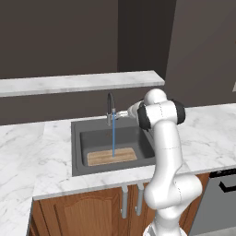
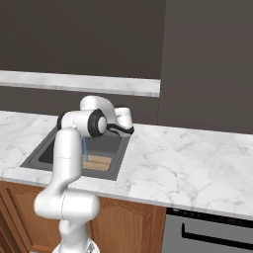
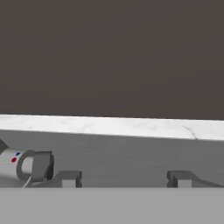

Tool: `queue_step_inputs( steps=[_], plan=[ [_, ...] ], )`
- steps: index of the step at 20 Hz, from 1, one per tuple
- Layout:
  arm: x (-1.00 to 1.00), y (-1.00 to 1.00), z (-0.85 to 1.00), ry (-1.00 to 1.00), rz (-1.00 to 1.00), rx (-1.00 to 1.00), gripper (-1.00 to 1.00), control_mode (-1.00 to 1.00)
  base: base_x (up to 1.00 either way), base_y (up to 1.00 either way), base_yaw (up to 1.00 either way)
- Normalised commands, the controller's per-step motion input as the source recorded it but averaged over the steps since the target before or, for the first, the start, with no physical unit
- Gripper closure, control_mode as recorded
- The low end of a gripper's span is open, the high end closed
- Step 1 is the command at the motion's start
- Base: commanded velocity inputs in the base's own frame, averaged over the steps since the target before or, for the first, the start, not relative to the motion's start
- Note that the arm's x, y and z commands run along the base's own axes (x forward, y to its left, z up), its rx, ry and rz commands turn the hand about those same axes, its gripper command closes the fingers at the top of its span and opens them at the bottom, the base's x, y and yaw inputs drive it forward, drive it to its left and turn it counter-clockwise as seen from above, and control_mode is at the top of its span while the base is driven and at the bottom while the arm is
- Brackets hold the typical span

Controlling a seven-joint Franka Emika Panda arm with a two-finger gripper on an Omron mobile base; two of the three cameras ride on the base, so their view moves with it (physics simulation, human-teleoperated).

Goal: Turn on the sink faucet with hot water and rinse the cutting board for ten seconds, then turn off the faucet. Push the cutting board to reach the water if necessary.

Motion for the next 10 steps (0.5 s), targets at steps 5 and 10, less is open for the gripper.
queue_step_inputs(
  steps=[5,10],
  plan=[
    [0.07,0.37,0.0,0.0,0.0,0.0,-1.0,-1.0,0.0,0.0,0.0],
    [0.08,0.42,0.0,0.0,0.0,0.0,-1.0,-1.0,0.0,0.0,0.0]
  ],
)
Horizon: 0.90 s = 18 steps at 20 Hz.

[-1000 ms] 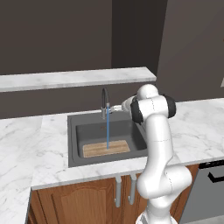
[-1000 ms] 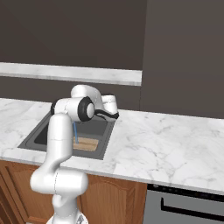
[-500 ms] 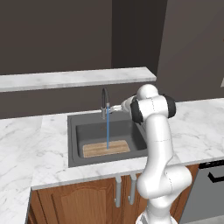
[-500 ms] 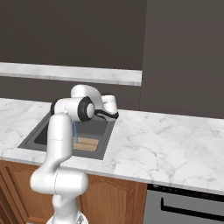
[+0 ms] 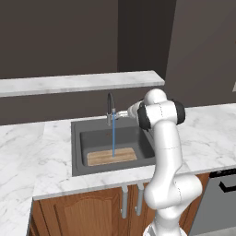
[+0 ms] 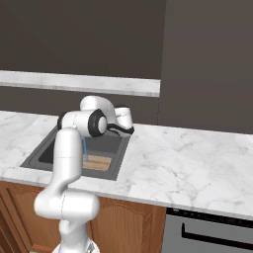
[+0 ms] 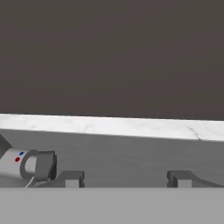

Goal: Turn on the sink faucet with hot water and rinse the cutting board for ten seconds, then turn off the faucet. Push the cutting board to reach the water if necessary.

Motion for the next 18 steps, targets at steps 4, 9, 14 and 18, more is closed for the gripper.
queue_step_inputs(
  steps=[4,9,14,18],
  plan=[
    [0.08,0.44,0.0,0.0,0.0,0.0,-1.0,-1.0,0.0,0.0,0.0],
    [0.06,0.46,0.0,0.0,0.0,0.0,-1.0,-1.0,0.0,0.0,0.0],
    [0.06,0.47,-0.01,0.0,0.0,0.0,-1.0,-1.0,0.0,0.0,0.0],
    [0.07,0.47,0.0,0.0,0.0,0.0,-1.0,-1.0,0.0,0.0,0.0]
  ],
)
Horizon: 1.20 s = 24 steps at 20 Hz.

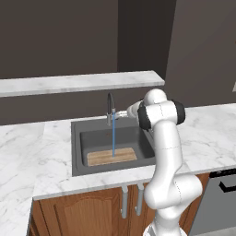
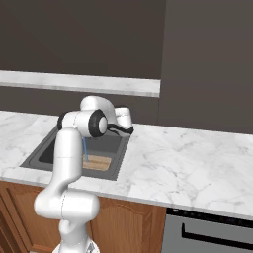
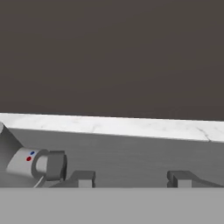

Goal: Turn on the sink faucet with hot water and rinse the cutting board for ten seconds, then turn off the faucet. Push the cutting board to reach the water if necessary.

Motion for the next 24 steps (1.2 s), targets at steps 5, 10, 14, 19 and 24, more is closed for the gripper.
queue_step_inputs(
  steps=[5,10,14,19,24],
  plan=[
    [0.07,0.43,0.0,0.0,0.0,0.0,-1.0,-1.0,0.0,0.0,0.0],
    [0.1,0.44,0.0,0.0,0.0,0.0,-1.0,-1.0,0.0,0.0,0.0],
    [0.11,0.46,0.0,0.0,0.0,0.0,-1.0,-1.0,0.0,0.0,0.0],
    [0.14,0.51,0.0,0.0,0.0,0.0,-1.0,-1.0,0.0,0.0,0.0],
    [0.13,0.57,-0.02,0.0,0.0,0.0,-1.0,-1.0,0.0,0.0,0.0]
  ],
)
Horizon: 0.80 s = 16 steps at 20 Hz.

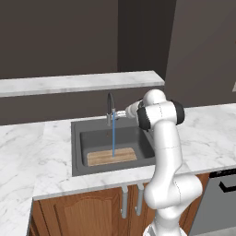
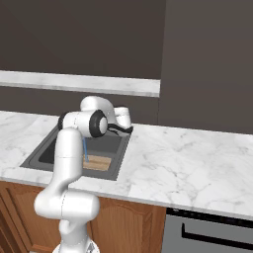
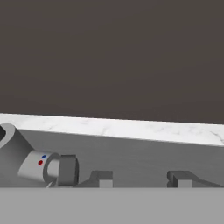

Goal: Turn on the sink faucet with hot water and rinse the cutting board for ten seconds, then turn off the faucet. Push the cutting board to reach the water if necessary.

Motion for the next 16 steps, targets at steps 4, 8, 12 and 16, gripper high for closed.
queue_step_inputs(
  steps=[4,8,12,16],
  plan=[
    [0.06,0.56,-0.06,0.0,0.0,0.0,-1.0,-1.0,0.0,0.0,0.0],
    [0.01,0.56,-0.09,0.0,0.0,0.0,-1.0,-1.0,0.0,0.0,0.0],
    [0.0,0.61,-0.11,0.0,0.0,0.0,-1.0,-1.0,0.0,0.0,0.0],
    [0.0,0.64,-0.11,0.0,0.0,0.0,-1.0,-1.0,0.0,0.0,0.0]
  ],
)
